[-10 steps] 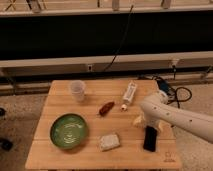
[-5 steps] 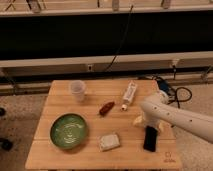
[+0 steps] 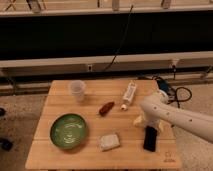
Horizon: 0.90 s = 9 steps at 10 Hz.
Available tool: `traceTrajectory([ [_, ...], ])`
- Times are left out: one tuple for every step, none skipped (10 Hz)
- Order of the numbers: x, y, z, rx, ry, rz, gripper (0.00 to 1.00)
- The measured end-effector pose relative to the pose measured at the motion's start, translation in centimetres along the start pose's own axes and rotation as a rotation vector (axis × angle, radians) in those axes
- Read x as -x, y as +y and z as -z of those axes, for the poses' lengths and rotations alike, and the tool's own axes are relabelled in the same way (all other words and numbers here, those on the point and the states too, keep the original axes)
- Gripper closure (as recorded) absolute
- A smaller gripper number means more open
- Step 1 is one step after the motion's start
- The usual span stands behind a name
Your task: Place the eraser in the ceramic cup
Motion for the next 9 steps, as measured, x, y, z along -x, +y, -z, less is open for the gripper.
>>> traceTrajectory([
  [0.0, -0.1, 0.0, 0.0, 0.0, 0.001, 0.2],
  [0.0, -0.1, 0.0, 0.0, 0.0, 0.001, 0.2],
  [0.0, -0.1, 0.0, -0.001, 0.0, 0.001, 0.2],
  [0.0, -0.1, 0.1, 0.0, 0.001, 0.002, 0.2],
  [0.0, -0.1, 0.1, -0.001, 0.0, 0.001, 0.2],
  [0.2, 0.2, 0.5, -0.019, -0.006, 0.009, 0.2],
  [0.5, 1.2, 1.3, -0.034, -0.01, 0.015, 0.2],
  [0.7, 1.7, 2.4, -0.061, -0.019, 0.023, 0.2],
  [0.9, 2.0, 3.0, -0.084, -0.028, 0.034, 0.2],
])
